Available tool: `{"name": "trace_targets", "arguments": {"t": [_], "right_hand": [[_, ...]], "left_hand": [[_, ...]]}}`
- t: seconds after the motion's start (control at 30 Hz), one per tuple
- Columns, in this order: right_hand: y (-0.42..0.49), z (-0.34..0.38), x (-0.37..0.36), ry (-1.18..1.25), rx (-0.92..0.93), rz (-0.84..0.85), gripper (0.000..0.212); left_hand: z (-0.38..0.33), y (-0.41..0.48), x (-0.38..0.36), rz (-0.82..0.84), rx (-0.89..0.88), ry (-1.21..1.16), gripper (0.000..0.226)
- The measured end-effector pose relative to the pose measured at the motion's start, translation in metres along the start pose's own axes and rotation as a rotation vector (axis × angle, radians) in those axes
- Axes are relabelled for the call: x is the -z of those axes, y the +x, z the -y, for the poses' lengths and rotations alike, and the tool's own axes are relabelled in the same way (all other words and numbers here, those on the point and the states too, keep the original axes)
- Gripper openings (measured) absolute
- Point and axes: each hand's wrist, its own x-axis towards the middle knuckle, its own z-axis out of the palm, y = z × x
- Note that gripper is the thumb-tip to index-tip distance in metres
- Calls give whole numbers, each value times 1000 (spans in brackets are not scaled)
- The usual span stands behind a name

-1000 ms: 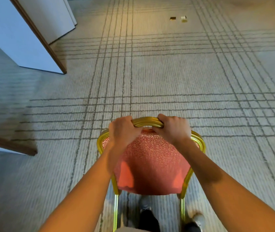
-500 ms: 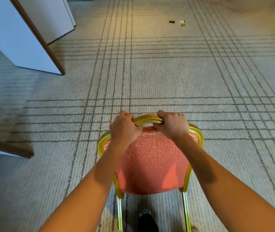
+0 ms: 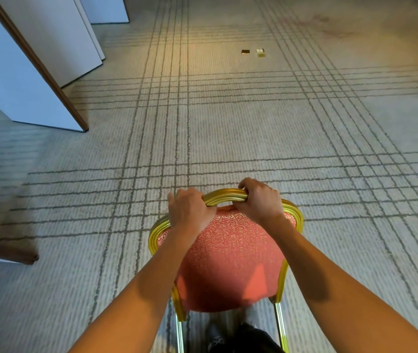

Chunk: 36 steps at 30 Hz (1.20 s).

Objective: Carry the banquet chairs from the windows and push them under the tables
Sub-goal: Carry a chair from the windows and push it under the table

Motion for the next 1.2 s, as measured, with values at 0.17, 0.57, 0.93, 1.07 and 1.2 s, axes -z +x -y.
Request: {"name": "trace_targets", "arguments": {"t": [0.17,0.57,0.93,1.07,1.2], "right_hand": [[15,-1,-5,-96,13,46,29],[83,-43,23,-72,-22,131,34],[159,-115,82,-79,-49,-25,36],[186,-139,102,-74,-38,-111,39],[223,-167,115,-54,-30,-212,36]], "left_hand": [[-4,8,6,-10,37,-29,40],[-49,86,2,16,10,31,41],[-140,179,15,-53,-176,18,41],[-168,213,19,-90,-274,30,40],[-197,262,23,-114,-385,8,36]]}}
